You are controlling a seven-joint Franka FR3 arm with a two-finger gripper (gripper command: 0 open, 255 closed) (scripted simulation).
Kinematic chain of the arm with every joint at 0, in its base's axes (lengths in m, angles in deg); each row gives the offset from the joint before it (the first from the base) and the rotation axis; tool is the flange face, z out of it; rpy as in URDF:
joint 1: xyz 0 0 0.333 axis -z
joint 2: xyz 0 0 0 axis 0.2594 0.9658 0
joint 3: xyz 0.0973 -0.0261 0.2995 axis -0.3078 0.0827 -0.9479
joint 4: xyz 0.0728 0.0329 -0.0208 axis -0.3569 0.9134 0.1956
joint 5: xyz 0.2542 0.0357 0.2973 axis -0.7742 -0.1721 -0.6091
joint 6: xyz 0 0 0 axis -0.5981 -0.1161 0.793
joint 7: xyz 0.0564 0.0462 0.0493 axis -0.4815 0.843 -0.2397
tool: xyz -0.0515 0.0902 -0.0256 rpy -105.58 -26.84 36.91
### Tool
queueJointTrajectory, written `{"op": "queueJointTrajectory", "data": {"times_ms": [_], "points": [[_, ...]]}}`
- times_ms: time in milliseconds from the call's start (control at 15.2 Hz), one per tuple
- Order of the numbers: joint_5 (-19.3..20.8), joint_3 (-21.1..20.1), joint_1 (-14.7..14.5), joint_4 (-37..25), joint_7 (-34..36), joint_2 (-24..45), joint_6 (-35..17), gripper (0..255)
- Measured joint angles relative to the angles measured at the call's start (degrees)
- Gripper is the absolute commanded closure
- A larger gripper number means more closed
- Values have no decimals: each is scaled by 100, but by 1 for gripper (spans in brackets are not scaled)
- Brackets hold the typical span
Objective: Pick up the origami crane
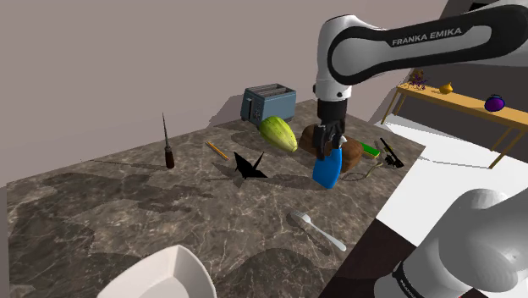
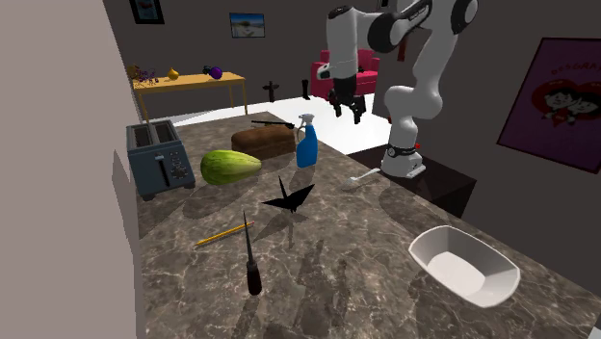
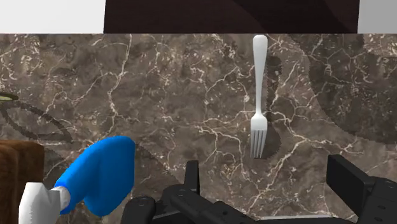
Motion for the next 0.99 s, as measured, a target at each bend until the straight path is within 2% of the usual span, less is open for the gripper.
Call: {"op": "queueJointTrajectory", "data": {"times_ms": [330, 990], "points": [[-46, -86, -14, -342, 203, 1015, -654, 0], [-30, -198, -84, -1726, 616, 3318, -1539, 0]]}}
